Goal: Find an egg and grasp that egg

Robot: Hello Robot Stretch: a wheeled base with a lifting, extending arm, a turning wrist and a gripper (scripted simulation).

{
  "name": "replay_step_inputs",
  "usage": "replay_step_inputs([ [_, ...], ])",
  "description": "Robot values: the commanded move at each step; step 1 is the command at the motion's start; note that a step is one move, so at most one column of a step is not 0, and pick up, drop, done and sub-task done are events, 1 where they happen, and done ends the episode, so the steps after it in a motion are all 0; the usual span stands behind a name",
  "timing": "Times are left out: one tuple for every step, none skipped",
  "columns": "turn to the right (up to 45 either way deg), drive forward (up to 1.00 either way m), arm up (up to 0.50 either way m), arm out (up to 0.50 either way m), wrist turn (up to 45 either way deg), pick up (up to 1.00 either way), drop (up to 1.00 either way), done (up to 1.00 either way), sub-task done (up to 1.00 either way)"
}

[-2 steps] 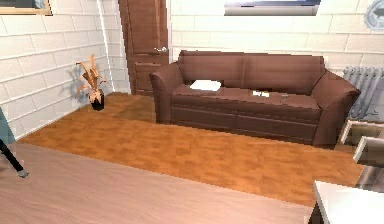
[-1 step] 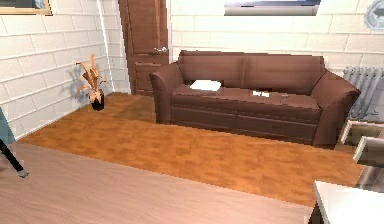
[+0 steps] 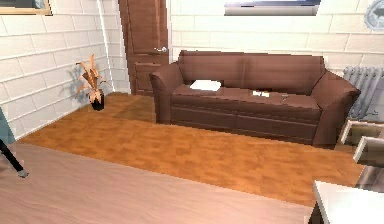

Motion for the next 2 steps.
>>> replay_step_inputs([
  [0.0, 0.0, 0.1, 0.0, 0.0, 0.0, 0.0, 0.0, 0.0],
  [0.0, 0.0, 0.0, 0.0, 0.0, 0.0, 0.0, 1.0, 0.0],
])
